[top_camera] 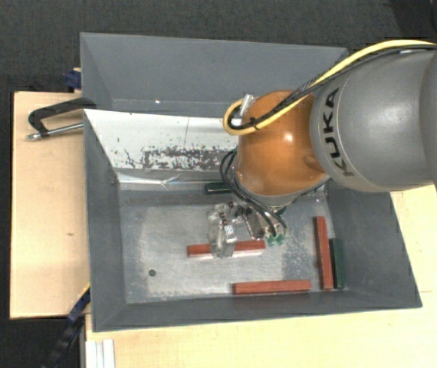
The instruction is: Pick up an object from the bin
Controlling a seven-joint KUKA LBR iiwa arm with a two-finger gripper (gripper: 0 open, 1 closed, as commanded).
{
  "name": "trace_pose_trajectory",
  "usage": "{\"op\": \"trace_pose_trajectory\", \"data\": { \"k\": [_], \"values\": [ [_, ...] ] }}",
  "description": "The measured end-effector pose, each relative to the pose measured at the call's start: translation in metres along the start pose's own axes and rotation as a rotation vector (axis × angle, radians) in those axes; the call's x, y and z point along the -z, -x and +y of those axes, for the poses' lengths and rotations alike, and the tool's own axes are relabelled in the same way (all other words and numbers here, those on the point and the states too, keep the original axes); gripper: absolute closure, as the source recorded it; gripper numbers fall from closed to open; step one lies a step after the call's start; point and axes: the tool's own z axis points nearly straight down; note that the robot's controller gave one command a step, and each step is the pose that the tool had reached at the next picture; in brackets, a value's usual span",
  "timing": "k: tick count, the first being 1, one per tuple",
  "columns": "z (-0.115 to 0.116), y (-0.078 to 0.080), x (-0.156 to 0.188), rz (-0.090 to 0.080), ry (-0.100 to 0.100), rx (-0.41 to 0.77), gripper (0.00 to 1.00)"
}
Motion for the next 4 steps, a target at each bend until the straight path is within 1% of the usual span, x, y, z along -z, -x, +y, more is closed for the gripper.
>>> {"op": "trace_pose_trajectory", "data": {
  "k": [1, 2, 3, 4],
  "values": [
    [0.042, -0.008, -0.049, -0.01, -0.003, 0.568, 0.0],
    [0.05, -0.011, -0.065, -0.008, -0.002, 0.592, 0.0],
    [-0.01, 0.014, -0.06, -0.012, -0.001, 0.599, 0.0],
    [-0.041, 0.006, -0.031, -0.008, -0.006, 0.63, 0.0]
  ]
}}
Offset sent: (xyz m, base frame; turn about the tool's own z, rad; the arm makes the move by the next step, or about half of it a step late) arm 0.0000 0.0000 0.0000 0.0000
